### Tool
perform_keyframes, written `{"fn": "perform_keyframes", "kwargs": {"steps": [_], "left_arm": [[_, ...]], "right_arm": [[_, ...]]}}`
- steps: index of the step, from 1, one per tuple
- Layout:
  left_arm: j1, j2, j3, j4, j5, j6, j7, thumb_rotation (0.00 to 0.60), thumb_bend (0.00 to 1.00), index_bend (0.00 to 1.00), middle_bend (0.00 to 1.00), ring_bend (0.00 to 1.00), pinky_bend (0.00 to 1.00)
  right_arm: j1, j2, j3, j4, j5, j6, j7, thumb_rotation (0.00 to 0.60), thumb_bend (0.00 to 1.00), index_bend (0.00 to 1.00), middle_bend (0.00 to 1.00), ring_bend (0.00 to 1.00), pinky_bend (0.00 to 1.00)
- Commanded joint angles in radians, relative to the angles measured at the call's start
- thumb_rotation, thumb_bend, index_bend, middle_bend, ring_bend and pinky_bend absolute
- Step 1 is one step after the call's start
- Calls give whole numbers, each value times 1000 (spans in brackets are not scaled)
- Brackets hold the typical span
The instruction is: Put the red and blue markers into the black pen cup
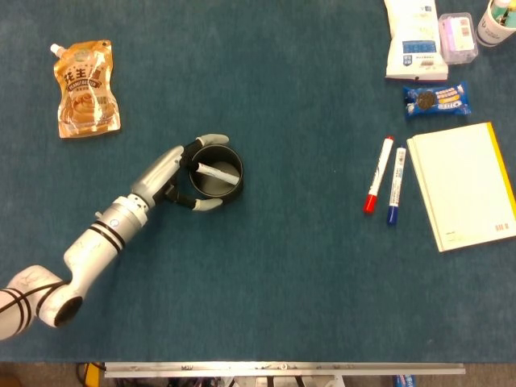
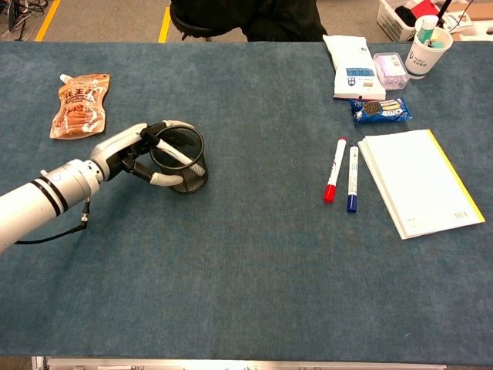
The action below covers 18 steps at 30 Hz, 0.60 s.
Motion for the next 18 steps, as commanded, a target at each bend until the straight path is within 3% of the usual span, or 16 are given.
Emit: {"fn": "perform_keyframes", "kwargs": {"steps": [1,7,13,18], "left_arm": [[6,-26,-16,8,-24,3,6,600,169,214,314,252,184],[12,-46,-22,17,-34,13,39,600,169,314,422,343,246],[16,-8,-30,-24,-26,42,77,600,169,335,433,347,253],[17,43,-39,-78,-25,58,114,600,169,332,432,347,260]], "right_arm": [[-2,1,0,1,-2,3,3,600,92,58,239,214,252],[0,6,-4,1,-11,-2,12,600,92,58,239,214,252],[30,24,-17,-19,-44,-53,8,600,92,68,242,214,252],[85,46,-34,-61,-104,-125,31,600,103,216,298,214,250]]}}
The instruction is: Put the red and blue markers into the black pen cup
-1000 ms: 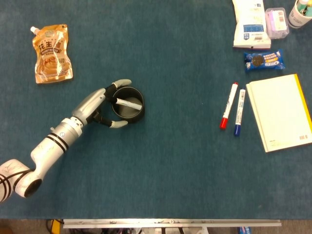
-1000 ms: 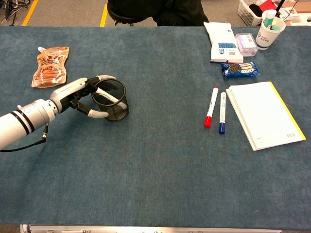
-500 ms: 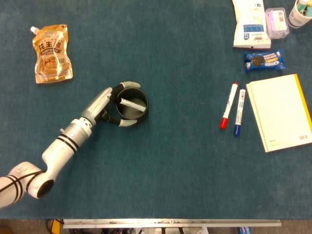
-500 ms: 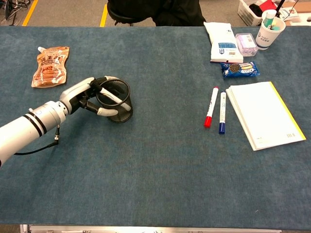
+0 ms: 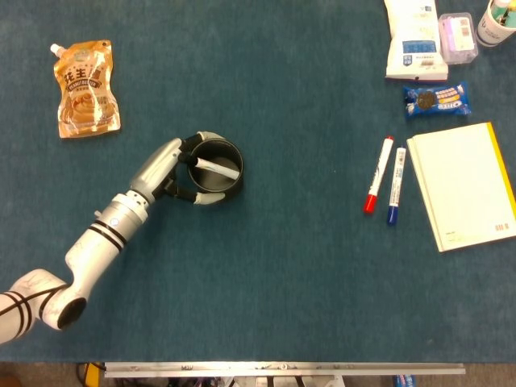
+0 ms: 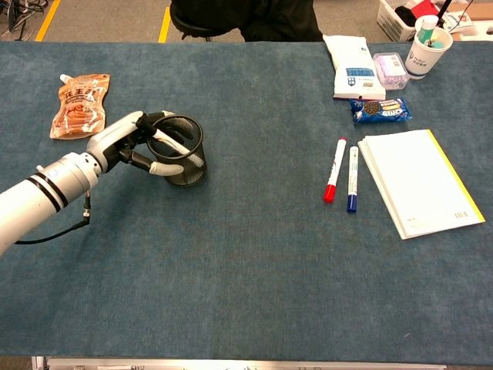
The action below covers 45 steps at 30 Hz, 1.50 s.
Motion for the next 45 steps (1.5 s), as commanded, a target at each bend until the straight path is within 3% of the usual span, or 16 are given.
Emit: {"fn": "perform_keyframes", "kwargs": {"steps": [1,8,19,31,45], "left_arm": [[-1,36,-8,-37,-1,8,28,600,169,331,431,347,260],[1,108,-15,-128,-3,21,101,600,169,329,431,346,260],[18,181,-8,-237,-5,43,189,600,170,322,426,346,260],[33,214,-1,-277,-9,51,212,600,169,316,422,339,260],[47,216,2,-274,-3,66,199,600,169,315,419,336,260]], "right_arm": [[52,21,-18,-39,-57,-65,29,600,124,251,307,214,250],[206,22,-47,-59,-183,-255,72,600,170,410,315,214,250],[383,-170,-56,62,-227,-467,-32,600,152,428,315,205,248],[465,-346,-84,241,-228,-533,-120,600,114,457,315,193,248],[540,-435,-116,351,-239,-563,-172,600,186,487,310,182,248]]}}
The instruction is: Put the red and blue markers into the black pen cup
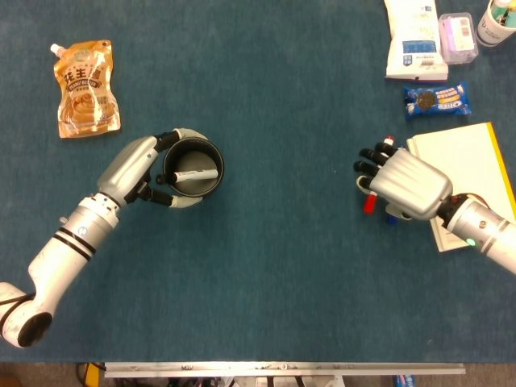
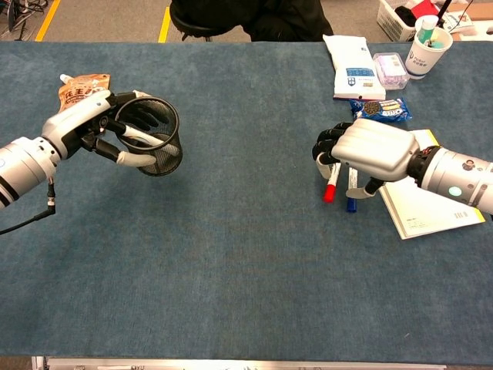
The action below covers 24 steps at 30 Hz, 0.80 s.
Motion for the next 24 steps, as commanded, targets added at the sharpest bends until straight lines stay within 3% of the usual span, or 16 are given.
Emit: {"fn": "perform_keyframes", "kwargs": {"steps": [1,24], "left_arm": [[1,0,0,2,3,2,-3,600,169,315,419,336,260],[7,3,-4,21,13,15,-43,600,169,310,402,330,260]], "right_arm": [[9,-18,-9,19,0,3,-7,600,188,489,310,182,248],[49,-91,-37,106,50,-10,-43,600,222,516,304,173,248]]}}
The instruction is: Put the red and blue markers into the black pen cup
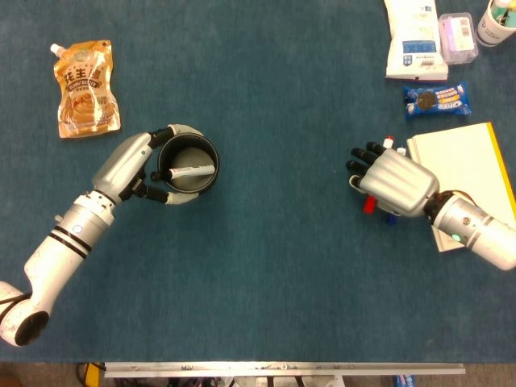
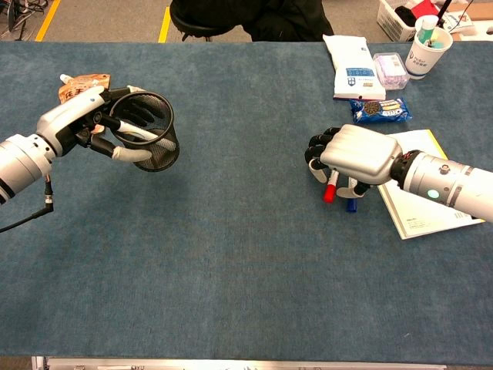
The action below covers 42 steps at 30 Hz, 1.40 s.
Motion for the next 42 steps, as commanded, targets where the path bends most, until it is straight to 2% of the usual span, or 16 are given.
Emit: {"fn": "perform_keyframes", "kwargs": {"steps": [1,11,21,27,31,37,42], "left_arm": [[1,0,0,2,1,1,-3,600,169,310,400,330,260],[3,-3,2,11,6,7,-17,600,169,310,389,324,260],[2,-4,2,13,10,9,-21,600,169,308,378,323,260],[-2,-2,-2,13,-2,-6,-25,600,169,307,377,323,260],[-19,-8,-13,12,-17,-36,-31,600,169,307,377,323,260],[-42,-31,-23,27,-33,-74,-16,600,169,307,377,323,260],[-61,-56,-29,40,-41,-103,-3,600,169,307,377,322,260]], "right_arm": [[6,-4,-3,2,7,-8,-11,600,225,517,303,172,248],[15,-10,-14,3,32,-27,-35,600,281,547,303,171,248],[9,-6,-13,-2,47,10,-12,600,334,616,319,171,248],[9,43,50,-98,91,76,69,600,336,632,331,171,248],[23,88,121,-208,136,113,164,600,336,635,335,171,248],[48,141,224,-386,247,97,352,600,336,636,335,171,248],[76,133,278,-458,278,95,426,600,336,636,335,171,248]]}}
